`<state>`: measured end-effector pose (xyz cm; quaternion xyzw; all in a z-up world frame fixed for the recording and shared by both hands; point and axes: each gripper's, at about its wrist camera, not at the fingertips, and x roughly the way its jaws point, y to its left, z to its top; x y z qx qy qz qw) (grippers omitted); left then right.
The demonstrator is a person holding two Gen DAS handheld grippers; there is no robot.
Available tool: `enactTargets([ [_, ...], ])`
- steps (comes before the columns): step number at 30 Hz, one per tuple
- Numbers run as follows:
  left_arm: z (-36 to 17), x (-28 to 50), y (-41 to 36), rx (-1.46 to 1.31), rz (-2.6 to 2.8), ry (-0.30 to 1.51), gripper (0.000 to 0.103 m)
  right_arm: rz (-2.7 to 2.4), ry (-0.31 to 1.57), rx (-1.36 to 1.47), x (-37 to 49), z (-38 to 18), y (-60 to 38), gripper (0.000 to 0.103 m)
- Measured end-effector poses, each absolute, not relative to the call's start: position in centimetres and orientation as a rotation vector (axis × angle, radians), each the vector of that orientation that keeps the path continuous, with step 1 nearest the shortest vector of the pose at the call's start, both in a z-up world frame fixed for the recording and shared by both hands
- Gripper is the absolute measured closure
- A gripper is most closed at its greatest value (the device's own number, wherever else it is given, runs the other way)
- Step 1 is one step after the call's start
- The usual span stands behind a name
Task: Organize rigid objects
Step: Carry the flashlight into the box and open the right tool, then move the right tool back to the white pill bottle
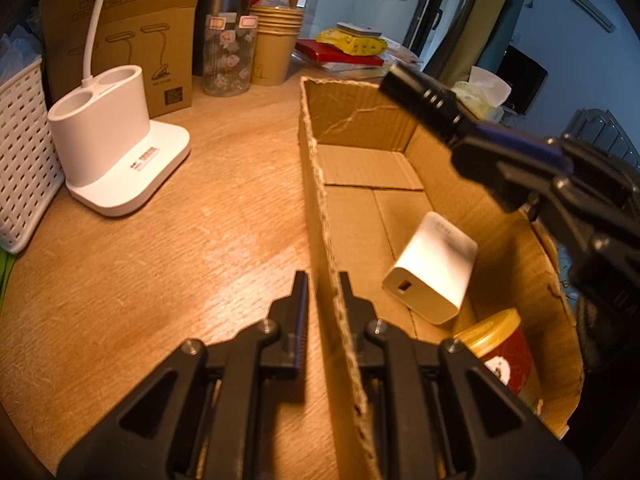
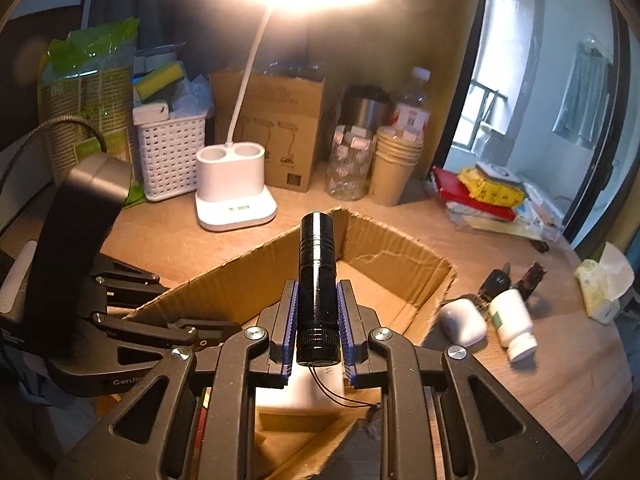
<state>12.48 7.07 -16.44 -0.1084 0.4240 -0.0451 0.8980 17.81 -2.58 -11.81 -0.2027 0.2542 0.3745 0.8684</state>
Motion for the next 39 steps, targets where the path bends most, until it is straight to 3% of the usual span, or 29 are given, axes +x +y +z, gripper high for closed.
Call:
enactTargets([
  [10, -16.4, 12.5, 7.0, -0.223, -0.094, 0.878, 0.089, 0.797, 0.621, -0.466, 18.6, -14.5, -1.2, 0.083],
  [26, -16.5, 12.5, 7.1, -0.224, -0.094, 0.879, 0.089, 0.81, 0.62, -0.444, 18.4, -13.7, -1.5, 0.082],
  [39, -16.5, 12.5, 7.1, -0.224, -0.093, 0.879, 0.088, 0.758, 0.58, -0.364, 19.5, -11.7, -4.9, 0.067],
])
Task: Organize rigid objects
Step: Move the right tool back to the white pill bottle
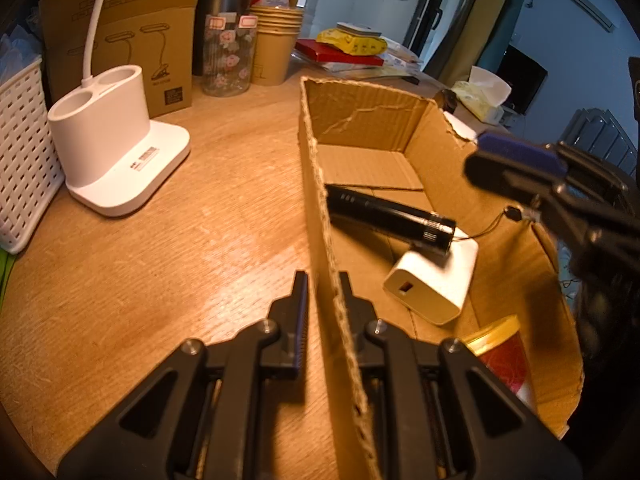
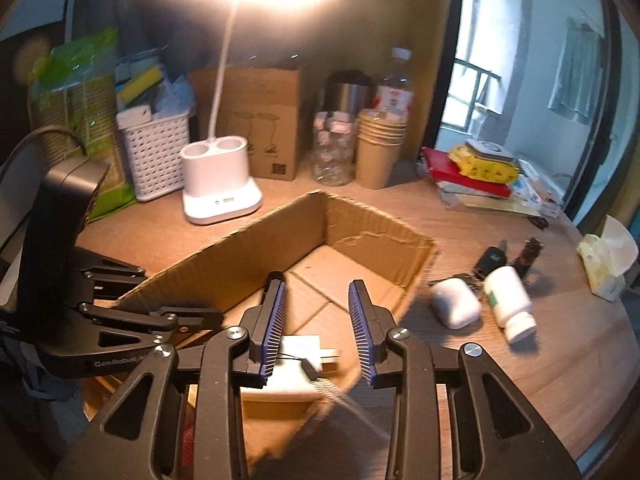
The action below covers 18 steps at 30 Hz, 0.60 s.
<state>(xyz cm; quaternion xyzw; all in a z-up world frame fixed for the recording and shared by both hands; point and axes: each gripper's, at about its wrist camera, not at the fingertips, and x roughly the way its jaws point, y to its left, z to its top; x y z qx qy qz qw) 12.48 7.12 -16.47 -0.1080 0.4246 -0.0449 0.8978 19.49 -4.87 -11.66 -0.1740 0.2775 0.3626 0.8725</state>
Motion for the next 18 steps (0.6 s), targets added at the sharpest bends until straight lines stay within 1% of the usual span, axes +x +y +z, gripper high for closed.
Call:
enactTargets([
  [8, -16.5, 12.5, 7.1, -0.224, -0.094, 0.88, 0.088, 0.656, 0.565, -0.302, 21.6, -10.8, -8.8, 0.065],
  [18, -16.5, 12.5, 7.1, -0.224, -0.094, 0.88, 0.088, 0.546, 0.583, -0.27, 24.4, -11.7, -12.4, 0.063],
])
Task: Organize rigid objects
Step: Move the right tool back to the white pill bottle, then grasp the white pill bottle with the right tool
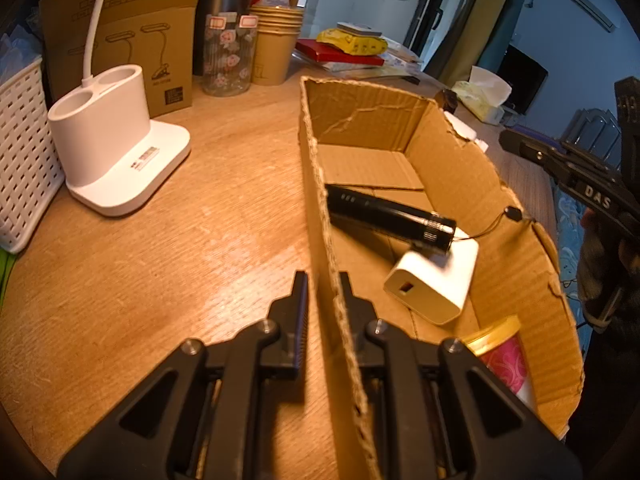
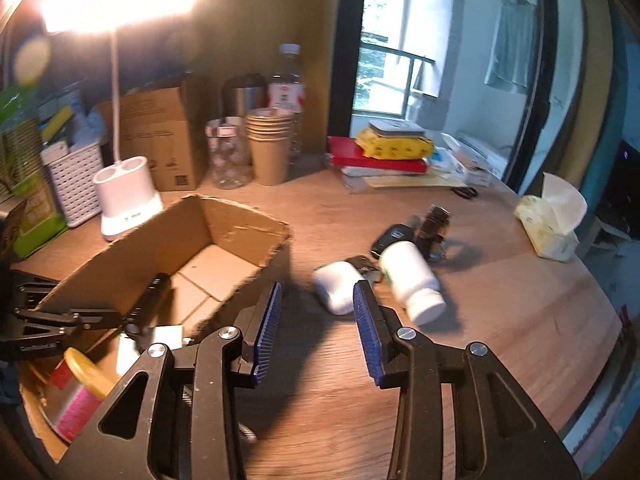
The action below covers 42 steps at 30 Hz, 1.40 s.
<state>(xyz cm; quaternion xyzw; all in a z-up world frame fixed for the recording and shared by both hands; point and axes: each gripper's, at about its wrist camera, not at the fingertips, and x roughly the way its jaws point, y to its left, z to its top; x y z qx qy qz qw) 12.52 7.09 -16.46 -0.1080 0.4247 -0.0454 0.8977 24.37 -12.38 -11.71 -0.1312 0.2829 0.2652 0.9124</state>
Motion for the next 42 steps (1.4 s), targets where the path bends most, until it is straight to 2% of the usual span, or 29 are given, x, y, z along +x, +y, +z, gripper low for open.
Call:
enactTargets([
  [7, -16.5, 12.5, 7.1, -0.224, -0.094, 0.88, 0.088, 0.498, 0.594, -0.251, 26.2, -12.4, -13.9, 0.058],
  [21, -16.4, 12.5, 7.1, -0.224, -0.094, 0.88, 0.088, 0.399, 0.625, -0.214, 29.7, -14.0, -16.3, 0.057],
  [38, -16.5, 12.6, 7.1, -0.224, -0.094, 0.88, 0.088, 0.399, 0.678, -0.26, 34.1, -15.4, -14.5, 0.055],
  [40, -16.5, 12.6, 7.1, -0.224, -0.094, 0.88, 0.088, 0.401, 0.69, -0.258, 34.7, -15.8, -14.3, 0.048],
  [42, -16.5, 12.5, 7.1, -0.224, -0.094, 0.88, 0.088, 0.401, 0.7, -0.256, 35.2, -16.2, -14.1, 0.047],
])
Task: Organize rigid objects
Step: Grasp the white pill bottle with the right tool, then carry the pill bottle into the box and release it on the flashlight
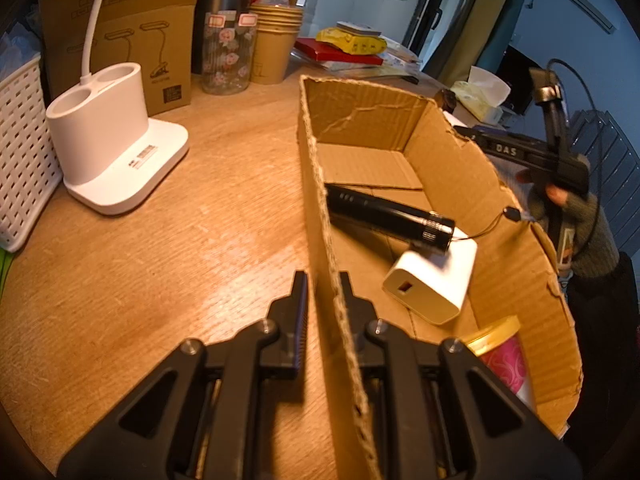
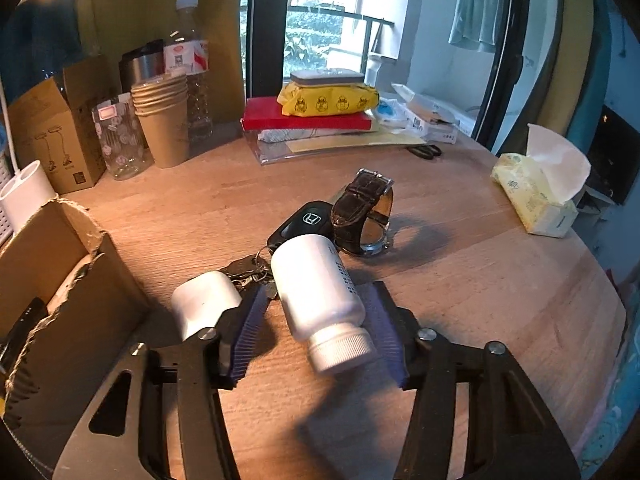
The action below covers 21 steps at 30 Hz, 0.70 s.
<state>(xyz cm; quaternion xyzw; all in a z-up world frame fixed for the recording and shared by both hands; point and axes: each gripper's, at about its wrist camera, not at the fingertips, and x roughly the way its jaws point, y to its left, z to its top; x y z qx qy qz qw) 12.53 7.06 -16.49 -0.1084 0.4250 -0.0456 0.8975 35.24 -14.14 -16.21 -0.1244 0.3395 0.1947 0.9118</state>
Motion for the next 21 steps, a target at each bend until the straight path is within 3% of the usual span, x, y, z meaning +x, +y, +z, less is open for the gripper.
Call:
enactTargets([
  [7, -16.5, 12.6, 7.0, -0.224, -0.094, 0.88, 0.088, 0.394, 0.726, -0.262, 35.9, -16.7, -13.8, 0.047],
  [9, -16.5, 12.6, 7.0, -0.224, -0.094, 0.88, 0.088, 0.389, 0.73, -0.268, 35.9, -16.8, -13.9, 0.053],
  [21, -16.6, 12.6, 7.0, -0.224, -0.094, 0.881, 0.088, 0.385, 0.688, -0.307, 33.7, -16.4, -13.8, 0.053],
])
